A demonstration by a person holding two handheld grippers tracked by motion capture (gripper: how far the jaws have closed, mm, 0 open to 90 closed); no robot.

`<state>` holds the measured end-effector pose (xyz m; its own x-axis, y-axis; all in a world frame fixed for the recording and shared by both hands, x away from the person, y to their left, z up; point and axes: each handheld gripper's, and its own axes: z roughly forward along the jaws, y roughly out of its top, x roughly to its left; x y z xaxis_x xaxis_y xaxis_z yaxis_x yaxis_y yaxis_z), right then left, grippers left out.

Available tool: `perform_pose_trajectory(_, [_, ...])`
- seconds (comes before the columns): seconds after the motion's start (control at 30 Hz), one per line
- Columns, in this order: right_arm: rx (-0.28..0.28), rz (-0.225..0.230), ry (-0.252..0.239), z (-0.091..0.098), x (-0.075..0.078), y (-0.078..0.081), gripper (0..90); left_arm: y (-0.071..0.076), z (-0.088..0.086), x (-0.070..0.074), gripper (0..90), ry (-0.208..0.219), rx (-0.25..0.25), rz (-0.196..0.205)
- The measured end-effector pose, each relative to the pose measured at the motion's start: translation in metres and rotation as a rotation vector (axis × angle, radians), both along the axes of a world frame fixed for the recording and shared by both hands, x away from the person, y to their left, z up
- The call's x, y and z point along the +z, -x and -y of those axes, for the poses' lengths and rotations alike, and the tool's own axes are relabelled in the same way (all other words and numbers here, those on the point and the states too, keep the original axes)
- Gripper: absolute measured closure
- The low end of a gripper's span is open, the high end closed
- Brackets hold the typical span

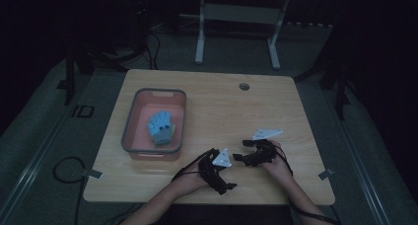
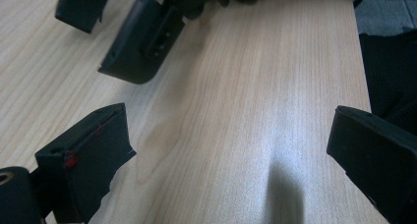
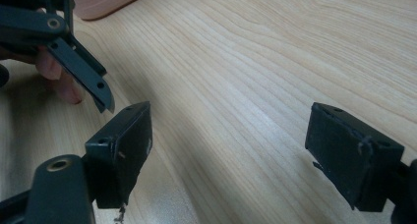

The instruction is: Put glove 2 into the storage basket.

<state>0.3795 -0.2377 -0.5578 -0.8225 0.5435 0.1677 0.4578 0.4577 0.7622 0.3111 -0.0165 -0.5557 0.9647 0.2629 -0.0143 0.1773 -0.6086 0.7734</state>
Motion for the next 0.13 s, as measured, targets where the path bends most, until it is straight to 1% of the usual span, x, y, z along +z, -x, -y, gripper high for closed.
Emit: perform_pose_trajectory(0.13, [-0.002, 0.004, 0.008, -0.0003, -0.0005, -0.0001, 18.0, 0.0001, -0.0013, -0.0004, 3.1, 0.007, 0.002, -0.001])
